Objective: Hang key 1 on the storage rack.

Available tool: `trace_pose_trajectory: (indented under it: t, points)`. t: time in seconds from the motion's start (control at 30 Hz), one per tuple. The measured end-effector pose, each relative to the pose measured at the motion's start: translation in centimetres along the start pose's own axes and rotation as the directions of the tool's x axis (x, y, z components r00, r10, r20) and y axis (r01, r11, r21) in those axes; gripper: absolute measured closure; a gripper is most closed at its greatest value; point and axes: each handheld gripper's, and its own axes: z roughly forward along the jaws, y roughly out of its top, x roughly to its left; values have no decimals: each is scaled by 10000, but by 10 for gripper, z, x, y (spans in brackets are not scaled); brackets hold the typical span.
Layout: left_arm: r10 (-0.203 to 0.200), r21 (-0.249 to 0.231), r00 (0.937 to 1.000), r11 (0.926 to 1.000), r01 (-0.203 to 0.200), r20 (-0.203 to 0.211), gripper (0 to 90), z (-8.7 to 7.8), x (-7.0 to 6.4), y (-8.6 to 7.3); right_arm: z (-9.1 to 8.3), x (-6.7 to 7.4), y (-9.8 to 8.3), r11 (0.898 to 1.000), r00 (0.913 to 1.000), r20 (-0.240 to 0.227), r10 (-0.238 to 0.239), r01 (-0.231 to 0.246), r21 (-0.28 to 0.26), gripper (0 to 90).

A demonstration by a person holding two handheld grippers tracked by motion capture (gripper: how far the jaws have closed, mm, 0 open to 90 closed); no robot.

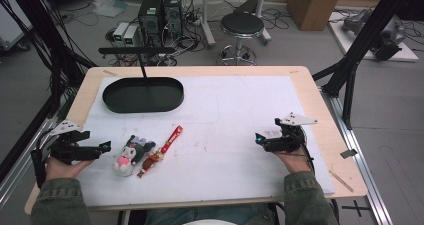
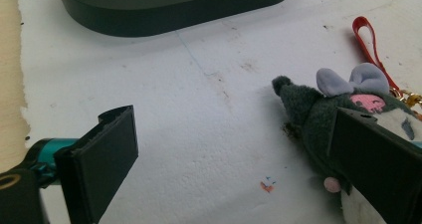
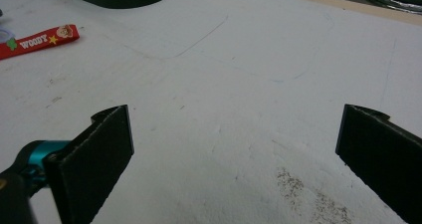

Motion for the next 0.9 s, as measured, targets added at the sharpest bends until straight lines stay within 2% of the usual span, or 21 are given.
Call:
trace_pose_trajectory:
  t: [0.37,0.47,0.63,0.9]
  points:
    - [268,-15,9996,9996,-268,38,62,-1,-7,7,3,3,0,9999,9999,-64,-97,98,139,6]
    - [325,-280,9994,9991,-322,95,62,-3,-10,12,4,2,0,9998,9999,-98,-113,114,159,6]
    - [469,-402,9988,9981,-462,145,62,-5,-14,17,5,2,-1,9996,9998,-94,-174,176,203,6]
    - [580,-233,9981,9981,-575,213,62,-1,-19,20,5,2,-1,9995,9998,-103,-182,184,244,6]
